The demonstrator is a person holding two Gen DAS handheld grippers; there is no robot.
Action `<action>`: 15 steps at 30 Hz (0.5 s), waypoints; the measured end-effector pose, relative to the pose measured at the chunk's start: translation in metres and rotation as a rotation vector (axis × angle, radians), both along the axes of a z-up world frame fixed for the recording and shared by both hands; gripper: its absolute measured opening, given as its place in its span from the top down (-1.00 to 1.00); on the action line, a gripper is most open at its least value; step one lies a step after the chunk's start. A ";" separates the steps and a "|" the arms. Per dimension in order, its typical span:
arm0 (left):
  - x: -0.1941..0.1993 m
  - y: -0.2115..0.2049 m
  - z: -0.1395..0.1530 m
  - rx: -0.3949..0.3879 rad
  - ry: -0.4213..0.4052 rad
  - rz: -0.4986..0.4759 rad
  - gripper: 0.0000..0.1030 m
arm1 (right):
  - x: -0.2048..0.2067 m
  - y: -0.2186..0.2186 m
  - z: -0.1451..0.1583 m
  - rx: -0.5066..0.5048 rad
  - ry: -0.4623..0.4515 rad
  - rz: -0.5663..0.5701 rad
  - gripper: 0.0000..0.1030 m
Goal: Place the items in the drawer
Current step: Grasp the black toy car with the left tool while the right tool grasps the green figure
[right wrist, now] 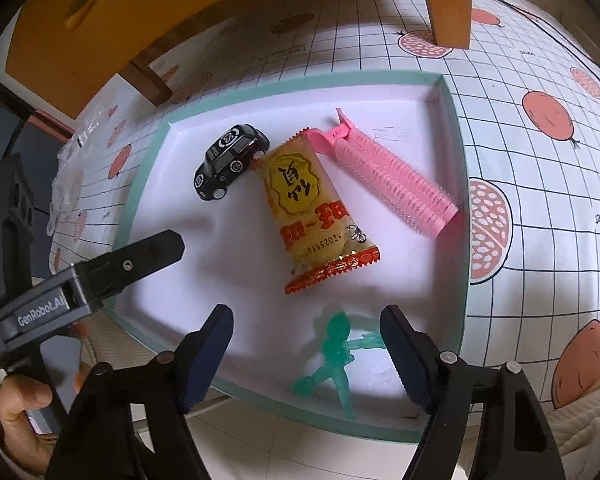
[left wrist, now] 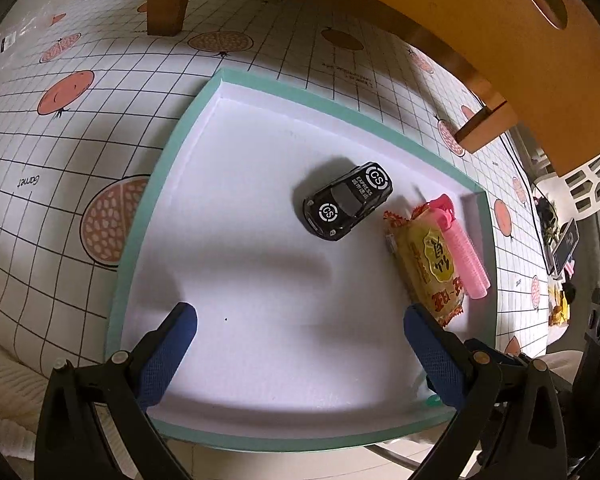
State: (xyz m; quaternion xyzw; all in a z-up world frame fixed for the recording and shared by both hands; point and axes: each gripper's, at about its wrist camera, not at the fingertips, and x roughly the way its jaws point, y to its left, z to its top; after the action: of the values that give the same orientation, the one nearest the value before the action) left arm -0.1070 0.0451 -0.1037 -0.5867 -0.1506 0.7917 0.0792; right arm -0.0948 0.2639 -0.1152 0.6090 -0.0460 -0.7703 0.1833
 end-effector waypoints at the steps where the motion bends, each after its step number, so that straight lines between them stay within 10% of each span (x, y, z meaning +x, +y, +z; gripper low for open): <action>1: 0.000 -0.001 0.000 0.001 -0.001 0.003 -1.00 | 0.000 0.000 0.001 0.007 0.000 0.001 -0.42; 15: 0.001 0.013 0.000 0.019 0.002 -0.068 -1.00 | -0.005 0.018 0.010 -0.075 0.004 -0.072 -0.13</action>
State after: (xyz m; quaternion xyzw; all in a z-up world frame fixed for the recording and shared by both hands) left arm -0.1057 0.0585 -0.1041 -0.5898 -0.1381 0.7878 0.1117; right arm -0.0995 0.2823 -0.1049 0.5980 -0.0965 -0.7755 0.1783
